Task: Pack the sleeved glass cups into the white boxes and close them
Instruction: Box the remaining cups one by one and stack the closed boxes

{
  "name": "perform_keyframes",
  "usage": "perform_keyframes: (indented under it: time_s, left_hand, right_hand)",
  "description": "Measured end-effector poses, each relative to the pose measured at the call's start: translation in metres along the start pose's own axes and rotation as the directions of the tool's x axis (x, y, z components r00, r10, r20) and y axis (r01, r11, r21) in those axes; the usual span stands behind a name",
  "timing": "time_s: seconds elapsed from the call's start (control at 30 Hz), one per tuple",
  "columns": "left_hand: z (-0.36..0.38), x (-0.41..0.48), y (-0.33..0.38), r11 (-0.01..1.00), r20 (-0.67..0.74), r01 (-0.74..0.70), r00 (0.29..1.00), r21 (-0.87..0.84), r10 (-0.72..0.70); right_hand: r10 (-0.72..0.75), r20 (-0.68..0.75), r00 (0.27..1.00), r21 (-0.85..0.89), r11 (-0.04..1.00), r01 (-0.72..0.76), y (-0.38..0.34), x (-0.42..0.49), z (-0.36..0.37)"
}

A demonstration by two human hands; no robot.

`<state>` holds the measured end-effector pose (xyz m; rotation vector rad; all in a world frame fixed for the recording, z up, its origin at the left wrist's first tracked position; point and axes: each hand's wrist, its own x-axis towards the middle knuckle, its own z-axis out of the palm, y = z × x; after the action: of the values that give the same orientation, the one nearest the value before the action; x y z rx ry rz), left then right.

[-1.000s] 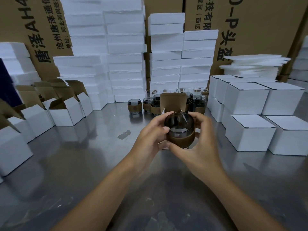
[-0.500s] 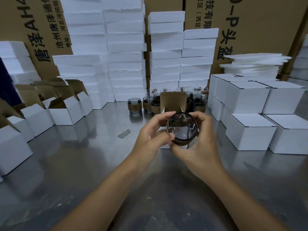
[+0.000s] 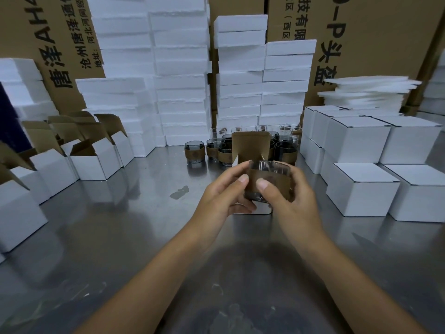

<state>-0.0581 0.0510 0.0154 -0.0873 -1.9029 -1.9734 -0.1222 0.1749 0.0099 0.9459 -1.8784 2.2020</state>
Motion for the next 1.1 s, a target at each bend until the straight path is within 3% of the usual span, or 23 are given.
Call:
perform_keyframes:
  time_s: [0.33, 0.5, 0.83, 1.1]
  left_hand:
    - [0.0014, -0.0009, -0.0027, 0.997, -0.080, 0.001, 0.997, 0.071, 0.005]
    - [0.0037, -0.0029, 0.0002, 0.996, -0.095, 0.001, 0.995, 0.084, 0.007]
    - [0.0032, -0.0030, 0.0007, 0.998, -0.124, -0.018, 0.992, 0.066, 0.026]
    - [0.0049, -0.0054, 0.0003, 0.985, -0.092, -0.113, 0.988, 0.133, 0.126]
  right_hand:
    - [0.254, 0.070, 0.965, 0.144, 0.954, -0.262, -0.0042, 0.0037, -0.0005]
    - [0.293, 0.120, 0.948, 0.145, 0.940, -0.309, -0.0043, 0.0040, -0.0009]
    - [0.184, 0.055, 0.981, 0.153, 0.970, -0.190, -0.0029, 0.0022, -0.0012]
    - [0.031, 0.123, 0.992, 0.143, 0.989, -0.049, 0.0032, 0.0018, -0.0024]
